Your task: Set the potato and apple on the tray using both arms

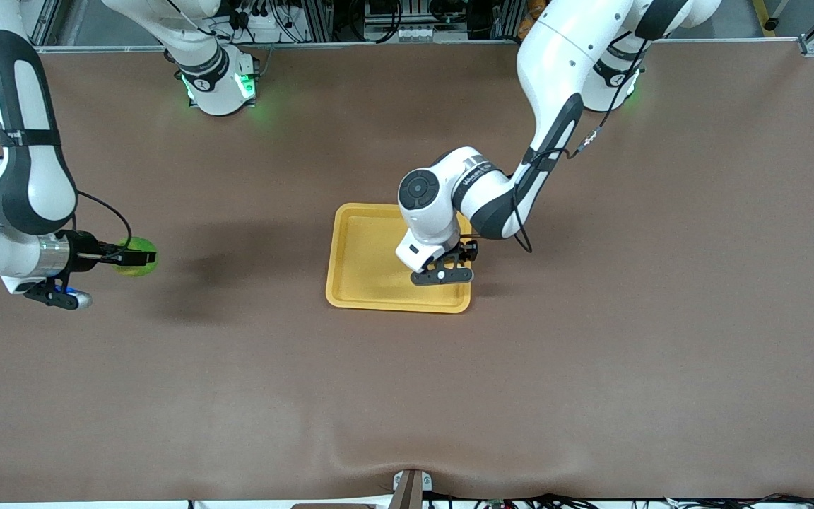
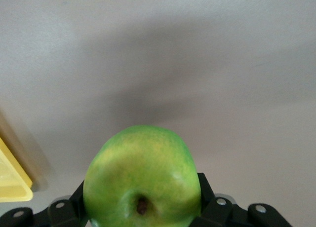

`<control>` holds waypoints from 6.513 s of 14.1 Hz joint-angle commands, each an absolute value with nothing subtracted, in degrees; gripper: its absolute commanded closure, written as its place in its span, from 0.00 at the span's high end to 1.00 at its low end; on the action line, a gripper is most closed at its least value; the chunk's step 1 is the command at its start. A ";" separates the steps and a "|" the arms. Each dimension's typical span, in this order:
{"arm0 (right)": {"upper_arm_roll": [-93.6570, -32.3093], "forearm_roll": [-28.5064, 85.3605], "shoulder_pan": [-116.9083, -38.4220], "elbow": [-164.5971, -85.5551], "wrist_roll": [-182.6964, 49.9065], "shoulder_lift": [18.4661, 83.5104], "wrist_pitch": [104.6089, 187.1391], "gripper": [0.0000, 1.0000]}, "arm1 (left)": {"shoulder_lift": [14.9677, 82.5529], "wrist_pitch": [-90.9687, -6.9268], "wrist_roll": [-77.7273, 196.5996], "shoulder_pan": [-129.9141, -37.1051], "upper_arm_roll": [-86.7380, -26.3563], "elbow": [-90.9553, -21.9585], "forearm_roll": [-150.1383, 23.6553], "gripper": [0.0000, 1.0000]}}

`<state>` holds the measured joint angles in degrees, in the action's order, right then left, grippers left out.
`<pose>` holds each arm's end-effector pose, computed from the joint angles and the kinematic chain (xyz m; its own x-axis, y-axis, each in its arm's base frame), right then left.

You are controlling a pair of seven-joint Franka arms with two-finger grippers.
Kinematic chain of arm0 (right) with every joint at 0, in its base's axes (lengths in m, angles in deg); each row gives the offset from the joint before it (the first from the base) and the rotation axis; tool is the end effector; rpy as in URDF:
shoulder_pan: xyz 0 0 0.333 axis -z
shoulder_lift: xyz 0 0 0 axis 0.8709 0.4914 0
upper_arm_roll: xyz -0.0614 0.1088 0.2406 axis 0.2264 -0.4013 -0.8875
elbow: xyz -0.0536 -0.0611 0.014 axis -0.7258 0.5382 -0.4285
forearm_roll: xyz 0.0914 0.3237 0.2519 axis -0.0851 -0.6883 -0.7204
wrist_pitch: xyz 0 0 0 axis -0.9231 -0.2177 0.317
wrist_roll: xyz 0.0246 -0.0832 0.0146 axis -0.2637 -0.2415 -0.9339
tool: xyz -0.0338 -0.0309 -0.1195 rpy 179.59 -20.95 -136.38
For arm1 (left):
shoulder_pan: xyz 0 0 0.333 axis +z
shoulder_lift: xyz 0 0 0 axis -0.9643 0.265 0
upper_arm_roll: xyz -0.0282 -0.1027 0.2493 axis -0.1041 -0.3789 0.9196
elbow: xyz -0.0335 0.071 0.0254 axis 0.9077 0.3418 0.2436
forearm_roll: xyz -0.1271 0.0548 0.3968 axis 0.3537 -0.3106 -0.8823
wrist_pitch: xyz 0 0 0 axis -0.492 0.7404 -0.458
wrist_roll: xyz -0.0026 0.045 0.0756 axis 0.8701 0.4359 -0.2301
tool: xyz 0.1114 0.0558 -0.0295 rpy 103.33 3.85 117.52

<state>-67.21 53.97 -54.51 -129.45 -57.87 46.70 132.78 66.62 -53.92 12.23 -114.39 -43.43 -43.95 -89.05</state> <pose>0.5970 -0.0549 0.2619 0.9081 -0.2198 -0.3564 -0.2840 -0.9488 -0.1383 0.4996 -0.4661 0.1309 0.9993 -0.0047 0.0376 0.0037 -0.9753 -0.2209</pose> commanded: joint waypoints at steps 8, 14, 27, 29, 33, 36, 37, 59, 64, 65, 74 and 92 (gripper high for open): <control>-76.24 52.97 -55.47 -129.59 -39.86 45.54 134.93 0.00 | 64.20 -49.57 10.51 -115.68 -42.18 -41.91 -92.36 1.00; -83.89 52.97 -55.64 -129.76 -27.11 46.77 142.47 0.00 | 54.00 -48.24 18.66 -105.95 -41.83 -41.91 -88.69 1.00; -92.86 53.76 -60.30 -129.50 -6.35 53.62 156.73 0.00 | 32.58 -34.88 43.82 -83.16 -42.00 -48.47 -79.10 1.00; -92.78 54.20 -62.58 -129.50 -3.63 54.76 158.04 0.00 | 25.37 -34.88 45.31 -83.07 -41.83 -56.81 -78.83 1.00; -92.69 58.58 -66.10 -129.50 4.98 58.63 163.84 0.00 | 17.26 -31.48 56.26 -83.25 -39.72 -64.41 -78.83 1.00; -92.78 62.19 -67.77 -129.41 9.73 60.65 164.89 0.00 | 15.94 -27.24 61.58 -83.16 -39.72 -62.92 -78.65 1.00; -92.69 62.54 -68.38 -129.41 10.87 61.27 165.68 0.00 | 16.19 -27.15 61.58 -83.16 -39.72 -62.05 -78.65 1.00; -93.39 65.89 -71.99 -121.62 21.78 65.05 157.47 1.00 | 20.68 -17.40 68.70 -77.54 -41.21 -48.50 -74.08 1.00; -93.22 65.89 -71.21 -114.22 21.52 64.53 146.90 1.00 | 20.68 -16.33 69.49 -76.66 -41.04 -48.15 -74.87 1.00; -92.96 65.89 -70.59 -113.69 21.08 64.18 146.01 1.00 | 20.68 -16.34 69.06 -76.66 -41.03 -48.15 -74.96 1.00; -89.44 66.06 -66.02 -114.21 20.82 52.32 138.89 1.00 | 21.47 -17.56 68.70 -76.39 -40.68 -48.06 -74.34 1.00; -80.85 66.33 -57.13 -111.77 -19.04 35.00 119.94 1.00 | 22.35 -22.75 69.23 -76.74 -41.12 -46.22 -74.08 1.00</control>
